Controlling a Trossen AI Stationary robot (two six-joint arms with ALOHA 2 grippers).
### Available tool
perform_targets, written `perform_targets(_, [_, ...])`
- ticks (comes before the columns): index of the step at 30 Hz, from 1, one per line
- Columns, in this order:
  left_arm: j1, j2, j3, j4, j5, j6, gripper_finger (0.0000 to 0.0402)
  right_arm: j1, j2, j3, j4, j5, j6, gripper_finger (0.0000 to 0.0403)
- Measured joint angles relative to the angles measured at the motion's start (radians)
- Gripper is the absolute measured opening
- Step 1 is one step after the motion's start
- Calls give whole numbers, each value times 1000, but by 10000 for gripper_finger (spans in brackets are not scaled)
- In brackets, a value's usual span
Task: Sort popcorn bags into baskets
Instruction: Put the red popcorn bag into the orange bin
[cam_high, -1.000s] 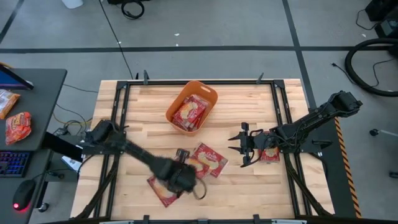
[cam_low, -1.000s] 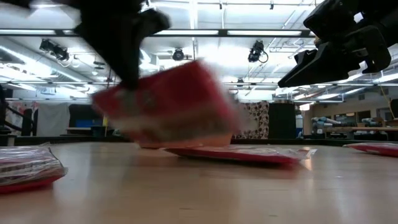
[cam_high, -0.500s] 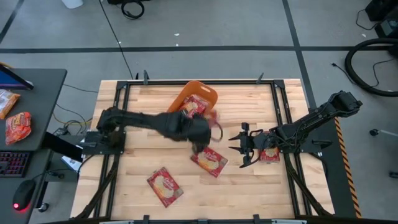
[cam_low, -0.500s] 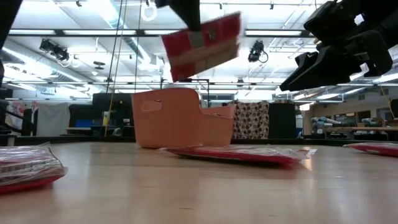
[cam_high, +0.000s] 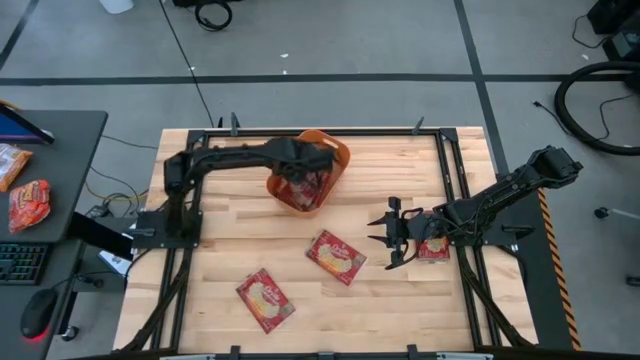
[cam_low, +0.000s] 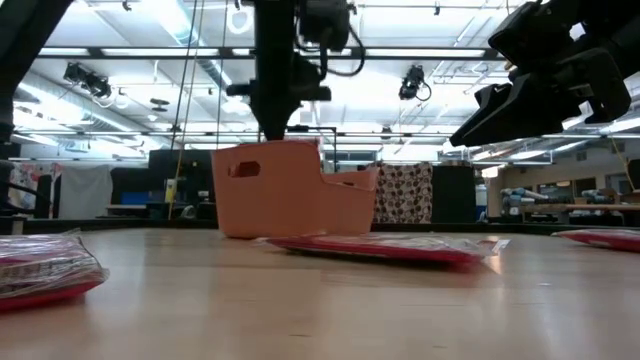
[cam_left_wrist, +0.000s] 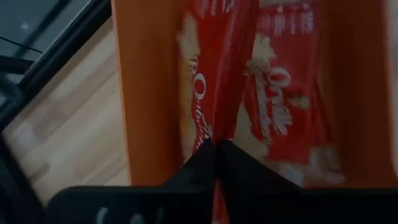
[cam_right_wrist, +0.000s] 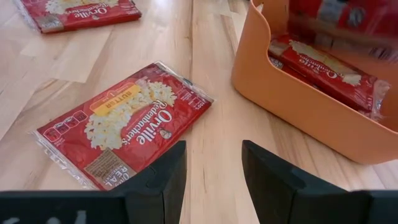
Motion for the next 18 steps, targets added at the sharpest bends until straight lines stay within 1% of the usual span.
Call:
perform_targets(3, [18, 0, -8, 62, 41, 38, 56, 0, 0, 0, 0, 0, 0, 159])
perform_targets(6, [2, 0, 15, 85, 108, 116, 91, 0, 0, 0, 0, 0, 0, 159])
perform_targets(7, [-9, 0, 25, 87, 137, 146, 101, 0, 0, 0, 0, 0, 0, 159])
perform_targets(9, [-42, 0, 42, 92, 228, 258, 116, 0, 0, 0, 0, 0, 0, 159])
perform_targets(11, [-97, 0, 46, 91, 323, 363, 123, 0, 0, 0, -1, 0, 0, 159])
perform_targets(13, [-172, 0, 43, 86, 382, 436, 124, 0, 0, 0, -1, 0, 0, 159])
perform_targets(16, [-299, 0, 7, 82, 391, 519, 125, 0, 0, 0, -3, 0, 2, 159])
perform_targets(18, [-382, 0, -30, 78, 368, 550, 126, 0, 0, 0, -3, 0, 7, 159])
